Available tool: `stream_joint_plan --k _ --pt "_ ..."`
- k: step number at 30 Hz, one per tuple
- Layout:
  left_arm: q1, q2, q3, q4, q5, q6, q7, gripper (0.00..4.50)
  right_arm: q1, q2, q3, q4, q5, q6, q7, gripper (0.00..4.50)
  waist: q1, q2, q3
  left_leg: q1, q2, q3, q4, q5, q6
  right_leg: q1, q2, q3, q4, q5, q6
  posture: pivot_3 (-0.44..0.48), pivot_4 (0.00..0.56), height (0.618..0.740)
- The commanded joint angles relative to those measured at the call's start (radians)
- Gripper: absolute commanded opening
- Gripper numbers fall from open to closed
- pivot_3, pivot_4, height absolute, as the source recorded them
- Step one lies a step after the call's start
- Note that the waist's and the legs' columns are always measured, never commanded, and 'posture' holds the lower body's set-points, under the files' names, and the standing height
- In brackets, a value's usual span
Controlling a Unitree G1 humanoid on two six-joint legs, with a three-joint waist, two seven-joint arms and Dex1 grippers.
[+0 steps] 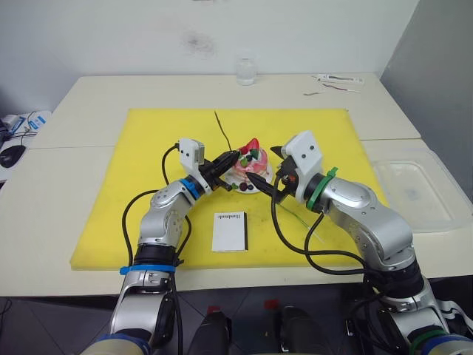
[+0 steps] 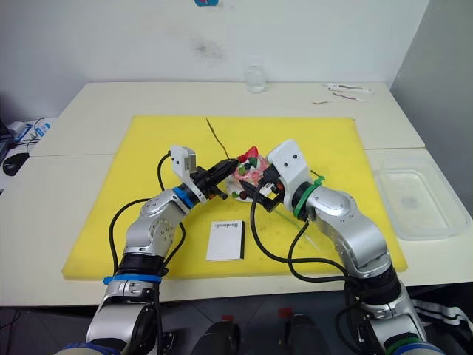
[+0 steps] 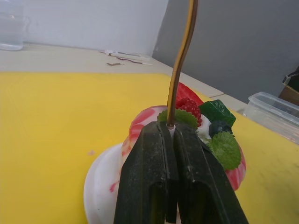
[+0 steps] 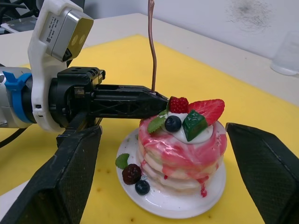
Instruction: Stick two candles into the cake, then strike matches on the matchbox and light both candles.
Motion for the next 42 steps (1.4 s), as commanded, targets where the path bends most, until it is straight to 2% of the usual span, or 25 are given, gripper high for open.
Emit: stream_joint_plan --k 1,12,13,21,27,31,36,42 --pt "-0.011 0.001 -0.012 -0.006 0.007 0.012 -0.007 1.17 -0.013 0.002 -0.021 -0.031 -0.006 -0.014 0.000 4.50 0.000 0.000 0.000 0.000 0.000 0.000 0.000 0.000 0.000 0.000 0.000 0.000 0.000 0.000 0.000 0.000 0.150 0.740" --pt "-0.017 0.052 0.029 -0.104 -0.039 0.087 -0.003 4.36 -0.011 0.003 -0.020 -0.028 -0.007 -0.018 0.001 4.50 -0.001 0.000 0.000 0.000 0.000 0.000 0.000 0.000 0.000 0.000 0.000 0.000 0.000 0.000 0.000 0.000 0.150 0.740" --pt "-0.016 0.059 0.032 -0.117 -0.043 0.095 -0.003 4.48 -0.010 0.002 -0.019 -0.027 -0.007 -0.019 0.002 4.50 -0.002 0.000 0.000 0.000 0.000 0.000 0.000 0.000 0.000 0.000 0.000 0.000 0.000 0.000 0.000 0.000 0.150 0.740" --pt "0.004 0.109 0.045 -0.207 -0.057 0.140 0.004 4.48 -0.015 0.004 -0.016 -0.019 -0.007 -0.027 0.010 4.50 -0.002 0.000 0.000 0.000 0.000 0.000 0.000 0.000 0.000 0.000 0.000 0.000 0.000 0.000 0.000 0.000 0.150 0.740" --pt "0.088 0.225 0.014 -0.354 -0.068 0.228 -0.067 4.48 -0.010 -0.011 -0.031 -0.020 0.002 -0.029 0.025 4.50 -0.003 0.000 0.000 0.000 0.001 0.000 -0.001 0.000 0.000 -0.001 0.000 0.000 0.000 0.000 0.000 0.000 0.150 0.740" --pt "0.137 0.337 -0.004 -0.417 -0.049 0.234 -0.145 4.48 0.016 -0.082 -0.064 -0.019 0.015 -0.039 0.082 4.50 -0.002 0.000 0.000 0.000 0.001 0.000 -0.001 0.000 0.000 -0.001 0.000 0.000 0.000 0.000 0.000 0.000 0.150 0.740" --pt "0.161 0.447 -0.006 -0.500 -0.126 0.304 -0.276 4.48 0.091 -0.225 -0.131 -0.035 0.058 -0.046 0.210 4.50 0.002 0.000 0.000 0.000 0.000 0.000 -0.001 -0.002 0.004 0.000 0.000 0.000 -0.001 0.000 0.000 0.000 0.150 0.740" --pt "0.125 0.498 -0.058 -0.568 -0.163 0.321 -0.400 4.48 0.226 -0.396 -0.216 -0.070 0.154 -0.018 0.373 4.50 0.000 0.000 0.000 0.000 0.001 0.001 -0.001 -0.003 0.005 0.000 0.000 0.000 -0.001 0.000 0.000 0.000 0.150 0.740"
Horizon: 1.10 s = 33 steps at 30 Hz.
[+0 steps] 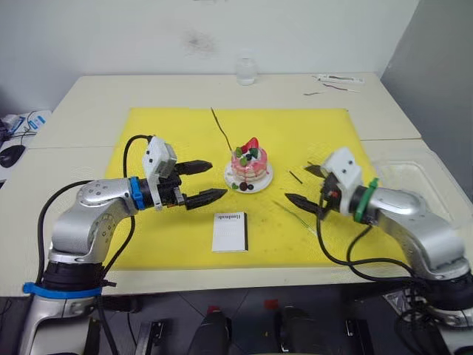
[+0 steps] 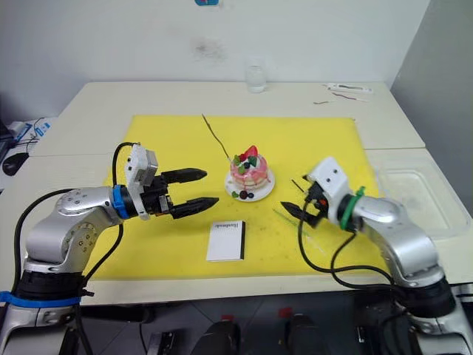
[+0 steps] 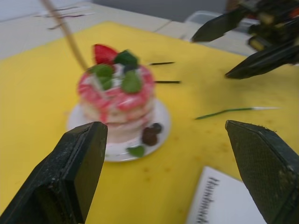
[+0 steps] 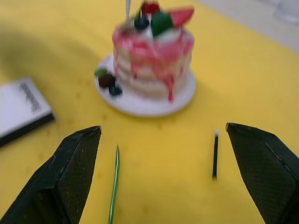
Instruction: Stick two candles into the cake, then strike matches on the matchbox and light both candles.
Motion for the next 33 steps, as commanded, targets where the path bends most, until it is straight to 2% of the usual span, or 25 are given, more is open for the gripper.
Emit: stream_joint_plan --k 1,5,15,18,26,29,33 --pt "-0.035 0.018 -0.039 -0.063 -0.012 -0.036 -0.076 4.48 0.058 -0.060 -0.065 -0.071 0.069 0.006 0.082 4.50 0.000 0.000 0.000 0.000 0.000 0.000 0.000 0.000 0.000 0.000 0.000 0.000 0.000 0.000 0.000 0.000 0.150 0.740" --pt "-0.056 0.021 -0.087 -0.086 -0.002 -0.077 -0.144 4.48 0.150 -0.106 -0.065 -0.108 0.079 -0.017 0.114 4.50 -0.002 0.000 0.000 0.001 0.001 0.000 0.000 0.000 0.000 0.001 0.002 0.000 0.000 0.000 0.000 0.000 0.150 0.740" --pt "-0.079 0.022 -0.135 -0.096 -0.023 -0.075 -0.251 4.48 0.195 -0.093 0.036 -0.134 0.029 0.027 0.040 4.50 -0.001 0.000 0.000 0.002 0.002 0.001 0.001 0.000 0.000 0.003 0.008 0.002 0.000 0.000 0.000 0.000 0.150 0.740" --pt "-0.088 0.014 -0.139 -0.080 -0.016 -0.081 -0.254 4.50 0.208 -0.096 0.049 -0.118 -0.012 0.027 0.005 3.87 -0.001 0.000 0.000 0.002 0.002 0.001 0.001 0.000 0.000 0.003 0.008 0.002 0.000 0.000 0.000 0.000 0.150 0.740" --pt "-0.095 -0.004 -0.140 -0.069 -0.017 -0.071 -0.238 4.50 0.218 -0.089 0.049 -0.116 -0.035 0.043 -0.027 0.98 -0.001 0.000 0.000 0.002 0.003 0.000 0.001 0.000 0.000 0.003 0.008 0.002 0.000 0.000 0.000 0.000 0.150 0.740" --pt "-0.092 -0.008 -0.141 -0.071 -0.017 -0.072 -0.238 4.50 0.220 -0.089 0.044 -0.122 -0.033 0.047 -0.024 0.03 -0.001 0.000 0.000 0.002 0.003 0.000 0.001 0.000 0.000 0.003 0.008 0.002 0.000 0.000 0.000 0.000 0.150 0.740" --pt "-0.089 -0.021 -0.148 -0.079 -0.015 -0.073 -0.228 4.50 0.210 -0.103 0.016 -0.122 -0.014 0.056 -0.004 0.03 -0.001 0.000 0.000 0.002 0.002 0.000 0.001 0.000 0.000 0.003 0.009 0.002 0.000 0.000 0.000 0.000 0.150 0.740"
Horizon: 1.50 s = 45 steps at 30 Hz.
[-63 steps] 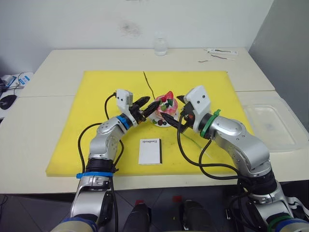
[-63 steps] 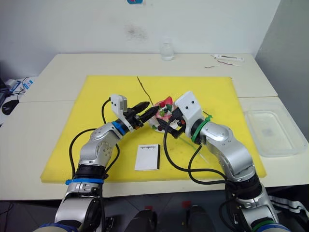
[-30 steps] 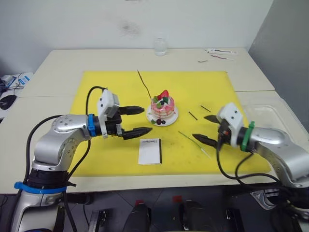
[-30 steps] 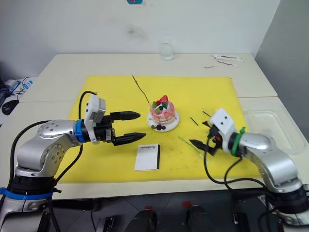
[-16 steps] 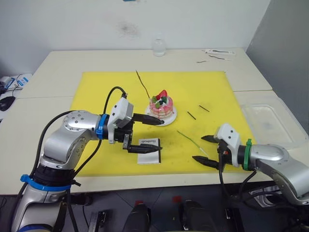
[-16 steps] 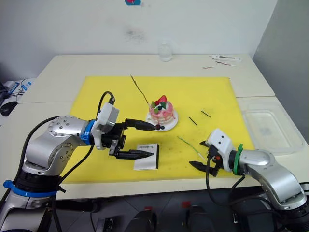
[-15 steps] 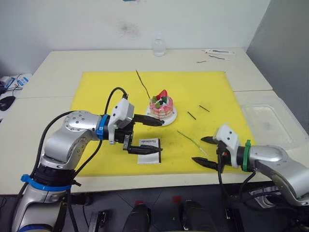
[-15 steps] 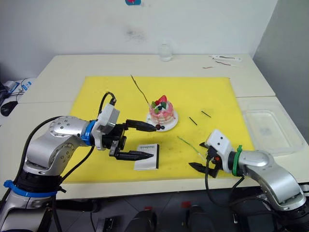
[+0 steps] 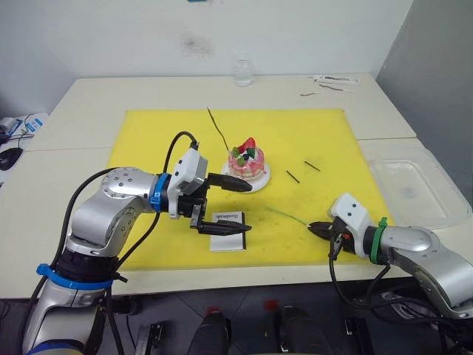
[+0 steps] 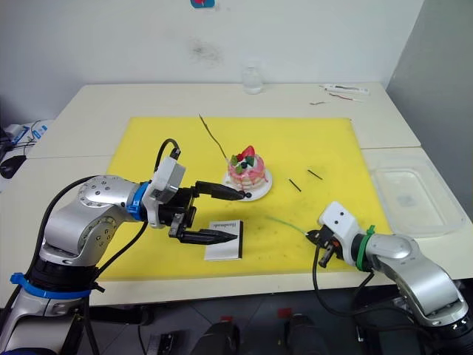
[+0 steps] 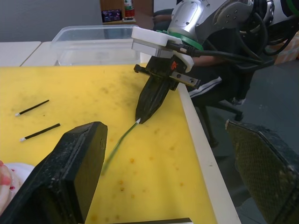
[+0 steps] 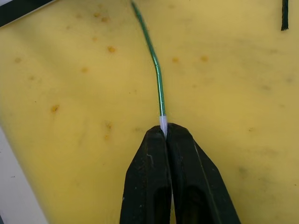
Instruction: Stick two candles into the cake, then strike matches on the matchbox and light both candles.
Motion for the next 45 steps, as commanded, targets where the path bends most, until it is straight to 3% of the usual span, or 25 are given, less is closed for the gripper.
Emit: stream_joint_plan --k 1,6,11,17,33,39,45 --pt "-0.009 -0.020 -0.005 -0.019 -0.005 -0.011 0.015 4.50 -0.016 -0.031 -0.055 -0.021 0.028 0.012 0.030 0.03 0.000 0.000 0.000 0.000 0.000 0.000 0.000 0.000 0.000 0.000 0.000 0.000 0.000 0.000 0.000 0.000 0.150 0.740" --pt "-0.021 -0.057 -0.019 -0.022 -0.012 -0.012 0.026 4.50 -0.003 -0.177 -0.197 0.029 0.082 -0.030 0.186 0.03 0.002 0.000 0.000 0.000 -0.001 0.000 0.001 0.000 0.000 0.001 0.000 0.000 0.000 0.000 0.000 0.000 0.150 0.740" --pt "-0.040 -0.128 -0.057 -0.017 0.001 -0.031 0.044 4.50 0.116 -0.294 -0.315 0.177 0.060 -0.236 0.377 0.03 0.008 0.000 0.000 0.000 0.000 -0.001 0.001 0.000 0.000 0.002 0.000 -0.001 -0.001 0.000 0.000 0.000 0.150 0.740" --pt "-0.042 -0.165 -0.083 -0.041 0.000 -0.025 0.064 4.50 0.243 -0.318 -0.376 0.330 -0.003 -0.413 0.451 0.03 0.000 0.000 0.000 0.002 0.000 0.001 0.001 0.000 0.000 0.002 0.000 0.001 0.000 0.000 0.000 0.000 0.150 0.740" --pt "-0.027 -0.175 -0.096 -0.064 -0.007 -0.014 0.083 4.50 0.211 -0.374 -0.359 0.513 -0.051 -0.519 0.556 0.03 0.001 0.000 0.000 0.007 0.000 0.002 0.001 0.000 0.000 0.006 0.001 0.002 0.000 0.000 0.001 0.000 0.150 0.740" --pt "-0.039 -0.183 -0.114 -0.062 0.004 -0.028 0.077 4.50 0.151 -0.451 -0.313 0.495 -0.100 -0.522 0.596 2.03 0.000 0.000 0.000 0.007 0.000 0.003 0.001 0.000 0.000 0.006 0.001 0.003 0.000 0.000 0.001 0.000 0.150 0.740" --pt "-0.055 -0.199 -0.136 -0.070 0.024 -0.047 0.085 4.50 0.062 -0.509 -0.252 0.372 -0.075 -0.317 0.591 2.03 0.000 0.000 0.000 0.007 0.000 0.003 0.001 0.000 0.000 0.006 0.001 0.003 0.000 0.000 0.001 0.000 0.150 0.740"
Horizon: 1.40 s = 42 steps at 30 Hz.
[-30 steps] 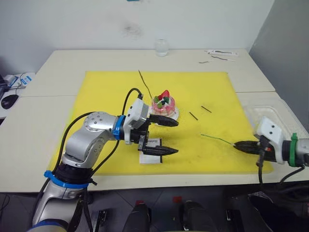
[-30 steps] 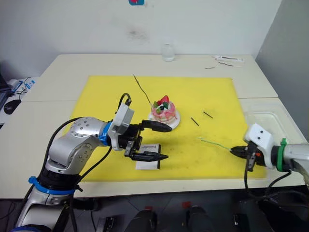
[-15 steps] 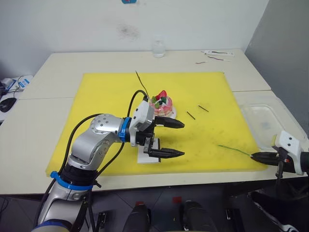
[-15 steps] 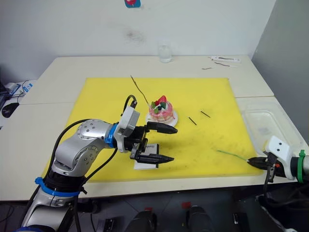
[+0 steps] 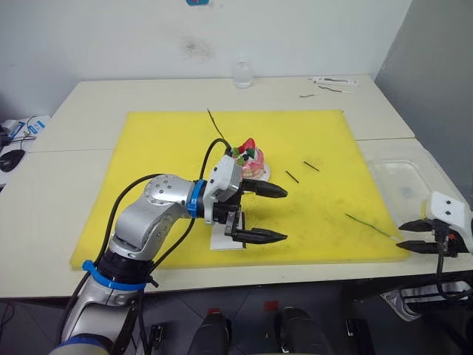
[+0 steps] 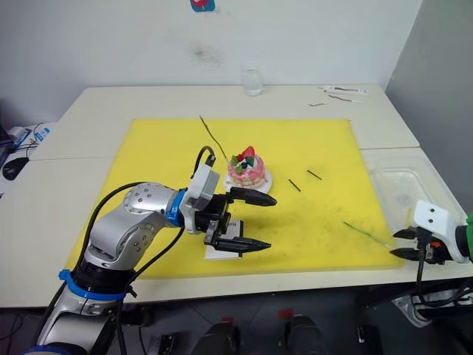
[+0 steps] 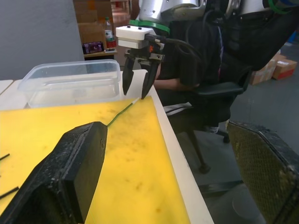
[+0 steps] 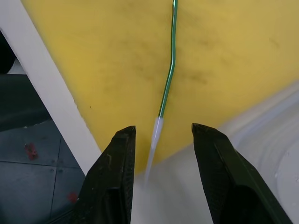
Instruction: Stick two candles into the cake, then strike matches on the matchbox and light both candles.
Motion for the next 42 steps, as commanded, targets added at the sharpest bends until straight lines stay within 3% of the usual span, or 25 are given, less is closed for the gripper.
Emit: stream_joint_plan --k 1,9,33,37,42 --pt "-0.015 -0.008 -0.013 -0.044 0.009 -0.027 0.003 4.50 -0.063 -0.044 0.039 -0.092 0.016 0.138 0.001 2.03 0.000 0.000 0.000 0.000 0.000 0.000 0.000 0.000 0.000 0.000 0.000 0.000 0.000 0.000 0.000 0.000 0.150 0.740" --pt "-0.013 -0.029 -0.044 -0.066 0.026 -0.041 0.014 4.50 -0.090 -0.093 0.155 -0.091 -0.064 0.177 0.002 2.03 0.004 0.000 0.000 -0.001 0.000 0.000 0.000 0.000 0.000 -0.001 -0.001 -0.001 -0.001 0.000 0.000 0.000 0.150 0.740" --pt "-0.022 -0.043 -0.048 -0.064 0.022 -0.032 0.032 4.50 -0.182 -0.049 0.213 -0.025 -0.074 0.256 0.007 2.03 0.002 0.000 0.000 -0.001 0.000 0.000 0.000 0.000 0.000 -0.001 -0.001 -0.001 -0.001 0.000 0.000 0.000 0.150 0.740" --pt "-0.026 -0.043 -0.050 -0.066 0.019 -0.028 0.033 4.50 -0.178 -0.050 0.217 -0.029 -0.078 0.251 0.010 1.20 0.002 0.000 0.000 -0.001 0.000 0.000 0.000 0.000 0.000 -0.001 -0.001 -0.001 -0.001 0.000 0.000 0.000 0.150 0.740" --pt "-0.031 -0.042 -0.049 -0.066 0.017 -0.024 0.033 4.50 -0.183 -0.046 0.221 -0.042 -0.073 0.262 0.012 1.20 0.002 0.000 0.000 -0.001 0.000 0.000 0.000 0.000 0.000 -0.001 -0.001 -0.001 -0.001 0.000 0.000 0.000 0.150 0.740"
